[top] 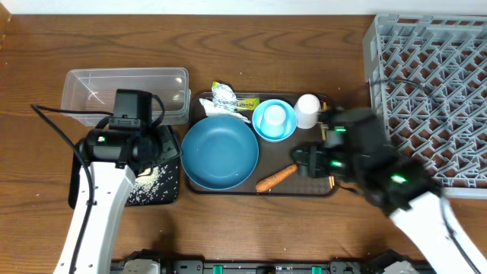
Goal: Sort waste into correct bins and load items into the dishwasher rack
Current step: 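Reach the right gripper to the blue bowl rim and grasp it, then lift the blue bowl with the right gripper toward the dish rack, then lower the blue bowl into the grey dish rack with the right gripper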
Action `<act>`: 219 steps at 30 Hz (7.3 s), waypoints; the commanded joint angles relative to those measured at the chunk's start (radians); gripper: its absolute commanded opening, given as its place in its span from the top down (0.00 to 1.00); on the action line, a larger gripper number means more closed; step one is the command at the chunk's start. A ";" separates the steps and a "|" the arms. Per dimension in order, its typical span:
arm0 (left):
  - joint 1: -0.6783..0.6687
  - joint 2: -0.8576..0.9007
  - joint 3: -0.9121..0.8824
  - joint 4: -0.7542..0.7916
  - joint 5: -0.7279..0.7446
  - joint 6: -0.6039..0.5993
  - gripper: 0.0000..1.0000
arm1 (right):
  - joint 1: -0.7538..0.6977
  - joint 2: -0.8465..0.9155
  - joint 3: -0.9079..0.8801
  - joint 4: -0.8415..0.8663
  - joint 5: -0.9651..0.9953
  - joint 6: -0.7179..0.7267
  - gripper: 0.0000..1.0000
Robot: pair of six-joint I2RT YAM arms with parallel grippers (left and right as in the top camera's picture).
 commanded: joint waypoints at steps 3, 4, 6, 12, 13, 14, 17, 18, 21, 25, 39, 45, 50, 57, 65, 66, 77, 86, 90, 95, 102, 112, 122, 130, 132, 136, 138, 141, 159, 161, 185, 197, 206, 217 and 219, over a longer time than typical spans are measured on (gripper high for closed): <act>0.007 -0.010 0.018 -0.050 -0.003 0.003 0.31 | 0.119 0.167 0.011 0.095 0.208 0.103 0.35; 0.007 -0.010 0.018 -0.063 -0.003 0.011 0.31 | 0.130 0.203 0.011 0.119 0.208 0.103 0.35; 0.007 -0.010 0.017 -0.095 -0.003 0.040 0.31 | 0.146 0.281 0.011 0.169 0.208 0.110 0.35; 0.007 -0.010 0.012 -0.152 -0.003 0.056 0.32 | 0.150 0.438 0.011 0.327 0.123 0.121 0.36; 0.007 -0.010 0.012 -0.154 -0.003 0.056 0.31 | 0.151 0.460 0.011 0.355 0.104 0.121 0.37; 0.007 -0.010 0.012 -0.157 -0.003 0.056 0.31 | 0.151 0.472 0.011 0.370 0.095 0.122 0.37; 0.007 -0.010 0.012 -0.157 -0.003 0.056 0.32 | 0.162 0.510 0.011 0.415 0.084 0.122 0.40; 0.007 -0.010 0.012 -0.158 -0.003 0.056 0.31 | 0.169 0.520 0.011 0.423 0.084 0.122 0.42; 0.007 -0.010 0.012 -0.158 -0.003 0.056 0.31 | 0.201 0.547 0.011 0.444 0.089 0.130 0.50; 0.007 -0.010 0.012 -0.159 -0.003 0.056 0.31 | 0.240 0.589 0.011 0.452 0.119 0.148 0.57; 0.007 -0.010 0.012 -0.166 -0.003 0.056 0.32 | 0.271 0.623 0.011 0.433 0.170 0.174 0.96; 0.007 -0.010 0.012 -0.166 -0.004 0.056 0.32 | 0.270 0.594 0.012 0.433 0.171 0.172 0.99; 0.007 -0.010 0.012 -0.166 -0.004 0.056 0.32 | 0.258 0.511 0.015 0.439 0.211 0.158 0.99; 0.007 -0.010 0.012 -0.175 -0.003 0.056 0.32 | 0.221 0.300 0.015 0.435 0.366 0.084 0.99; 0.007 -0.010 0.012 -0.177 -0.004 0.056 0.32 | 0.095 -0.008 0.015 0.409 0.459 -0.256 0.99; 0.007 -0.010 0.012 -0.177 -0.004 0.055 0.32 | 0.068 -0.053 0.015 0.404 0.487 -0.311 0.99; 0.007 -0.010 0.012 -0.176 -0.004 0.055 0.20 | -0.274 -0.347 0.015 0.430 1.019 -0.729 0.99; 0.007 -0.010 0.012 -0.176 -0.004 0.055 0.06 | -0.582 -0.282 0.015 0.601 1.035 -0.957 0.99; 0.007 -0.010 0.012 -0.176 -0.004 0.055 0.03 | -0.655 -0.198 0.015 0.657 1.035 -0.971 0.99; 0.007 -0.010 0.012 -0.176 -0.004 0.055 0.01 | -0.719 -0.064 0.015 0.811 1.037 -1.119 0.99; 0.007 -0.010 0.012 -0.176 -0.004 0.055 0.00 | -0.768 0.136 0.015 1.088 1.096 -1.374 0.99; 0.007 -0.010 0.012 -0.176 -0.004 0.055 0.00 | -0.857 0.415 0.015 1.557 1.069 -1.718 0.99; 0.008 -0.010 0.012 -0.176 -0.004 0.055 0.00 | -0.932 0.617 0.015 1.637 1.041 -1.743 0.99; 0.008 -0.010 0.012 -0.176 -0.004 0.055 0.00 | -0.933 0.663 0.015 1.637 1.033 -1.743 0.99; 0.007 -0.010 0.012 -0.176 -0.004 0.055 0.00 | -0.935 0.663 0.015 1.662 1.026 -1.774 0.99; 0.007 -0.010 0.012 -0.176 -0.004 0.055 0.00 | -0.941 0.663 0.015 1.704 1.000 -1.853 0.99; 0.007 -0.010 0.012 -0.176 -0.004 0.055 0.00 | -0.941 0.663 0.015 1.703 0.997 -1.854 0.99; 0.008 -0.010 0.012 -0.176 -0.004 0.055 0.00 | -0.941 0.663 0.015 1.685 0.996 -1.820 0.99; 0.007 -0.010 0.012 -0.176 -0.004 0.055 0.00 | -0.956 0.663 0.015 1.775 1.088 -1.748 0.99; 0.008 -0.010 0.012 -0.176 -0.004 0.055 0.00 | -0.956 0.663 0.015 1.799 1.085 -1.766 0.99; 0.007 -0.010 0.012 -0.176 -0.004 0.055 0.00 | -0.834 0.663 0.015 1.587 1.059 -1.633 0.67; 0.007 -0.010 0.012 -0.176 -0.004 0.055 0.00 | -0.660 0.652 0.015 1.599 1.061 -1.728 0.23; 0.007 -0.010 0.012 -0.176 -0.004 0.055 0.00 | -0.635 0.572 0.015 1.598 1.064 -1.722 0.15; 0.008 -0.010 0.012 -0.176 -0.004 0.055 0.00 | -0.605 0.335 0.015 1.254 0.995 -1.352 0.04; 0.007 -0.010 0.012 -0.176 -0.004 0.055 0.01 | -0.595 0.273 0.015 1.070 0.901 -1.222 0.05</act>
